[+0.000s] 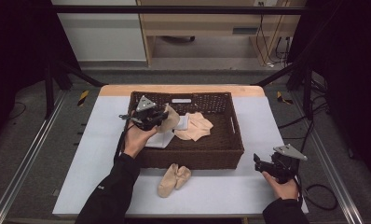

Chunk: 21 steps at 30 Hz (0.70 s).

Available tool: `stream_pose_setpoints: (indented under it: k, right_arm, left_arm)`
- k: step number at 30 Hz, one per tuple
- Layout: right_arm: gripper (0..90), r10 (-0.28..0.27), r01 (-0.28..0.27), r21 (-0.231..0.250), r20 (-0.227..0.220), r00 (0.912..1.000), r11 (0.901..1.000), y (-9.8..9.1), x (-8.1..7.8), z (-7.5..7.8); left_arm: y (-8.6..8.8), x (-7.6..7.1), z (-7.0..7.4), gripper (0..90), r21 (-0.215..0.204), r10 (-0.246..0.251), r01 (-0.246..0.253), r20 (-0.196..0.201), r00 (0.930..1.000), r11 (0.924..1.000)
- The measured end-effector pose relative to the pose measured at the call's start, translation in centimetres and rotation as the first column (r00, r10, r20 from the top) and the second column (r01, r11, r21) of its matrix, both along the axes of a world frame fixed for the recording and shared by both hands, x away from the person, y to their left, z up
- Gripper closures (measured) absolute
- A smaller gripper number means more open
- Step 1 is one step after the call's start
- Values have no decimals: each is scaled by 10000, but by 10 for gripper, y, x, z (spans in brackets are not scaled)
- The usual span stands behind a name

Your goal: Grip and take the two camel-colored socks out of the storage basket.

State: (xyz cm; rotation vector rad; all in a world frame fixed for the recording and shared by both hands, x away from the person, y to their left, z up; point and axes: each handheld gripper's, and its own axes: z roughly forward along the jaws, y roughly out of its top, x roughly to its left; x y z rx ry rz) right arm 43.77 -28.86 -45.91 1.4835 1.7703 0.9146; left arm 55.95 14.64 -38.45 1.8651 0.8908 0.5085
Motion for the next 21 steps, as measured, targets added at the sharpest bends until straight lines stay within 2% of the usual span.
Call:
stream_pose_setpoints:
  k: [8, 15, 21]
  right_arm:
    - [67, -17, 17, -1, -23, 10000, 10000, 0, 0, 0]
    - [67, -12, 12, -40, -11, 10000, 10000, 0, -1, 0]
    - [67, -23, 23, -47, -13, 10000, 10000, 0, -1, 1]
  left_arm:
    - [2, -22, 28, 833, -877, -40, 91, 581, 9983, 9961]
    - [4, -46, 54, 833, -1223, -382, 512, 1066, 9936, 9912]
    - [7, -66, 70, 833, -1483, -672, 875, 1370, 9883, 9851]
